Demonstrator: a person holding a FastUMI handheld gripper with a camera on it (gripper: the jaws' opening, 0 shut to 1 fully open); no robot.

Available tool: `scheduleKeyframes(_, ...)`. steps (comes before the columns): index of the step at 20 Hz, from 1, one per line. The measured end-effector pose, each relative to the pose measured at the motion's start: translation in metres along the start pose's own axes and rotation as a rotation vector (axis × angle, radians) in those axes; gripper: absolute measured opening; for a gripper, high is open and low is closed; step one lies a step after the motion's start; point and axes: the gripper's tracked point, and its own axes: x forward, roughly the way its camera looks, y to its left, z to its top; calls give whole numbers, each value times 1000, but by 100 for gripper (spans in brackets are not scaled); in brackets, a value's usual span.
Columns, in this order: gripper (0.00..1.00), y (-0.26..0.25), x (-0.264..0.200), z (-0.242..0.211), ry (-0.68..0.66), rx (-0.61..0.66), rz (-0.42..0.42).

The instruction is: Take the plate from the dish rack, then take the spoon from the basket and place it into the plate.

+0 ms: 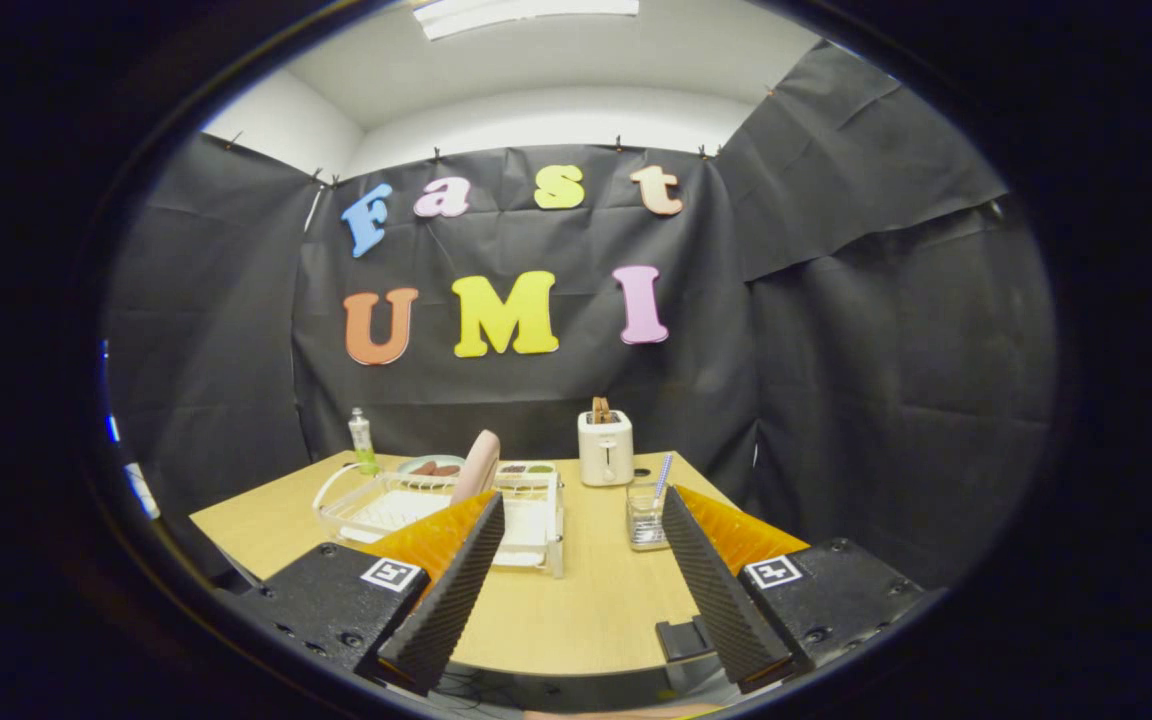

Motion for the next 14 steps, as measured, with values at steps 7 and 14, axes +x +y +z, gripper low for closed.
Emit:
scheduleKeyframes(7,100,33,50,23,35,7,30)
scheduleKeyframes(14,100,88,133,57,113,-78,76)
